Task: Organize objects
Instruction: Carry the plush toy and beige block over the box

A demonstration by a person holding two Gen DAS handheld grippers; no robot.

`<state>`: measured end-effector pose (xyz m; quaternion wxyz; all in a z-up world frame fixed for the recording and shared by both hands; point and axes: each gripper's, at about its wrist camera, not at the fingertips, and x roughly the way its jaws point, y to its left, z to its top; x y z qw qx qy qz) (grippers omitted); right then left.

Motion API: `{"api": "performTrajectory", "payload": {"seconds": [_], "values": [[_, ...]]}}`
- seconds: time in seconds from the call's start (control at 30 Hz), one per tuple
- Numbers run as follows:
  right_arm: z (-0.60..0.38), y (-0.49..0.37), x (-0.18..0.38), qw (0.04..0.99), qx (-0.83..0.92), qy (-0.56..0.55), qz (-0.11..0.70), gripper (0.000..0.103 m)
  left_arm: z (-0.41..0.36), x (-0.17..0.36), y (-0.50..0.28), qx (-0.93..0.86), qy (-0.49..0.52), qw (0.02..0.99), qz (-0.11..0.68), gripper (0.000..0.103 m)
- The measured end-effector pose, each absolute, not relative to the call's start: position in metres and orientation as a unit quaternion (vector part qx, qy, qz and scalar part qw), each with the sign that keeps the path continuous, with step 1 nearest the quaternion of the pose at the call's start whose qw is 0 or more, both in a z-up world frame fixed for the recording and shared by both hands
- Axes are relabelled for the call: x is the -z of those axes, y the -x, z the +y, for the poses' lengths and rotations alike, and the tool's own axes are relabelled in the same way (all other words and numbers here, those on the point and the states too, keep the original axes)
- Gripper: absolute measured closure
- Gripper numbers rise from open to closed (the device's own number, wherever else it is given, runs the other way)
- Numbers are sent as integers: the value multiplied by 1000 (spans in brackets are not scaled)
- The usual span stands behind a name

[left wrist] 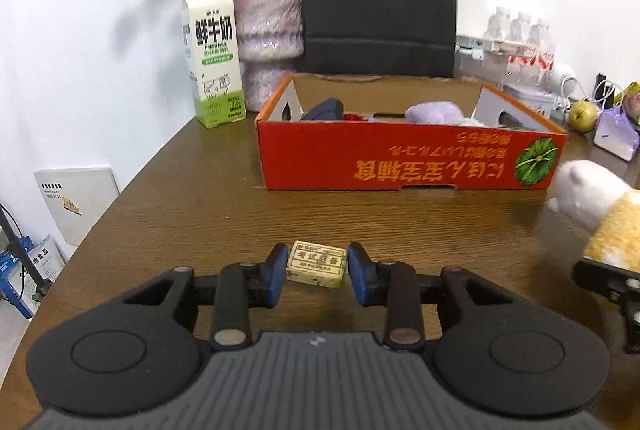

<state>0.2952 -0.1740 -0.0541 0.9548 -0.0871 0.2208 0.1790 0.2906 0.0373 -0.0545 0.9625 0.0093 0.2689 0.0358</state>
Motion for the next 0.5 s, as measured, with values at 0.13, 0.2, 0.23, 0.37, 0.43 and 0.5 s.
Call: {"api": "performTrajectory", "payload": {"seconds": [0.13,0.2,0.23,0.37,0.43,0.5], "values": [[-173,-289,52,959,-177,90,201,4,30,46,-273,-40,-6,969,242,70],[-172,-286,51,960,-180,88,197,4,28,42,-265,-44,0,972,230,70],[-171,-284,50,959,-183,87,197,4,27,40,-262,-46,3,973,226,70],[-167,-275,48,960,-190,85,187,4,24,37,-255,-50,13,975,217,70],[-165,-271,45,961,-192,84,182,4,23,35,-255,-52,18,975,217,70],[-164,-270,43,962,-194,80,177,4,22,32,-256,-52,24,975,216,70]]}}
